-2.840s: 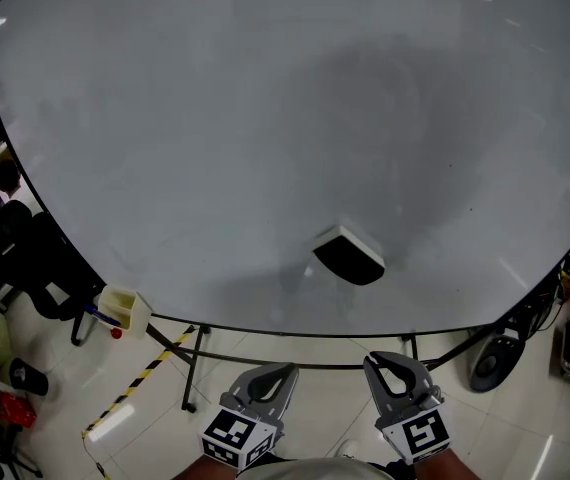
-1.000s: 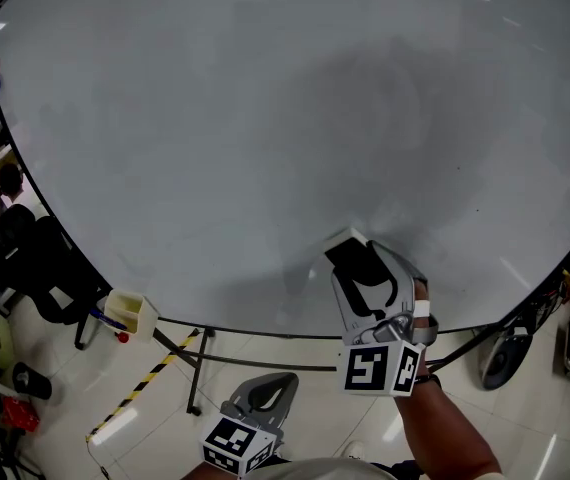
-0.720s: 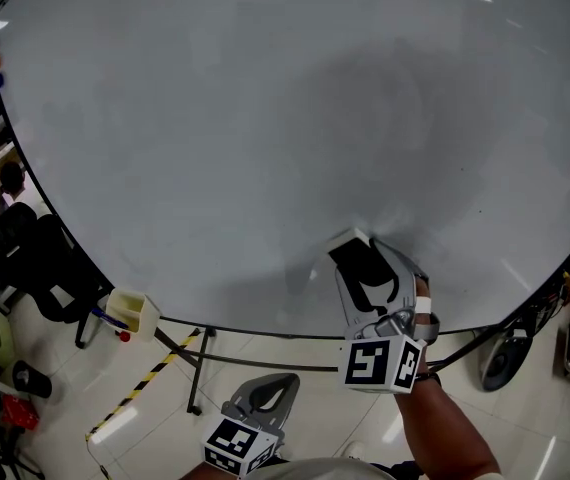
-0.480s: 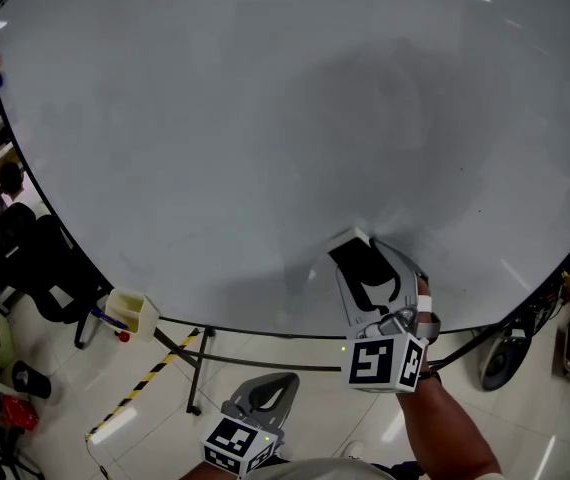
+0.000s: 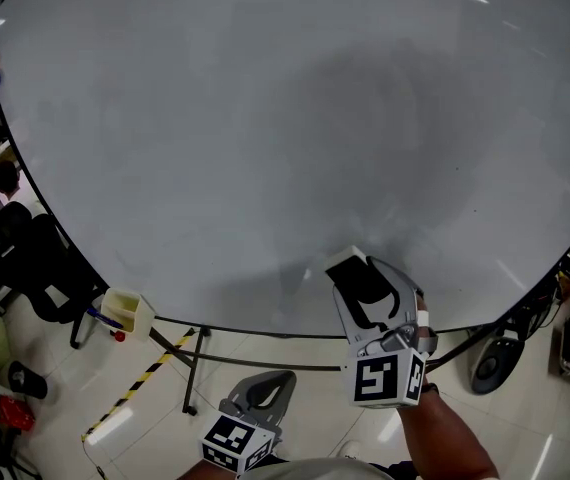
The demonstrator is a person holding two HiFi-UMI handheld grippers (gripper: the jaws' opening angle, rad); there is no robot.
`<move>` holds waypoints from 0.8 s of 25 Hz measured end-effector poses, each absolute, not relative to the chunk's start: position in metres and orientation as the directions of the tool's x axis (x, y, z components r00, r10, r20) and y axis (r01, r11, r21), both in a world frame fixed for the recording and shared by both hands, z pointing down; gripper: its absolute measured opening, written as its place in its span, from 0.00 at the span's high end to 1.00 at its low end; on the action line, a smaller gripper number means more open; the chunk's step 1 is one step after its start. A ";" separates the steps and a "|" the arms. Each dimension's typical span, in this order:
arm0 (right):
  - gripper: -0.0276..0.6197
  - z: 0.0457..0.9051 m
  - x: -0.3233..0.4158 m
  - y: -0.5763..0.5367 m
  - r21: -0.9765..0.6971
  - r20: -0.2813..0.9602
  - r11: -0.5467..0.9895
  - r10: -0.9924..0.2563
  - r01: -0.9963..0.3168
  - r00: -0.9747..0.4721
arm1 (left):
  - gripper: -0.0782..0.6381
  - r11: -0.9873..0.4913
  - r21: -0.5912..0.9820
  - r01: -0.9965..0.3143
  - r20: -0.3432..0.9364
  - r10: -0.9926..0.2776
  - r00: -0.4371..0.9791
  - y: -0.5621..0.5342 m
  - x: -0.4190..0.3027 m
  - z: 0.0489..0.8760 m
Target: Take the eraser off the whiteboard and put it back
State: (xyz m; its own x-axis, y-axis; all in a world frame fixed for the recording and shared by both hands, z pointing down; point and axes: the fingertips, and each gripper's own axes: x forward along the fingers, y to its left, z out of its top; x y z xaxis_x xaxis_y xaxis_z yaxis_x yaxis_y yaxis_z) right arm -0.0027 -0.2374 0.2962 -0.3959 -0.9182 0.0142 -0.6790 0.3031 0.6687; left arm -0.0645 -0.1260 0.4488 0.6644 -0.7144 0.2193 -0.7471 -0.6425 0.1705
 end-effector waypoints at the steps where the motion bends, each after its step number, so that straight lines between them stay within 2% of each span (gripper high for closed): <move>1: 0.60 0.299 -0.002 -0.233 0.644 0.025 0.330 -0.911 -0.690 -0.412 | 0.87 -0.641 0.171 -0.748 0.216 -0.716 0.663 -0.127 -0.065 0.448; 6: 0.59 0.316 0.005 -0.218 0.502 0.072 0.461 -0.866 -0.732 -0.496 | 0.87 -0.647 0.166 -0.744 0.209 -0.714 0.668 -0.130 -0.062 0.444; 20: 0.59 0.350 0.035 -0.186 0.115 0.068 0.612 -0.791 -0.783 -0.608 | 0.87 -0.670 0.183 -0.720 0.205 -0.690 0.694 -0.128 -0.045 0.441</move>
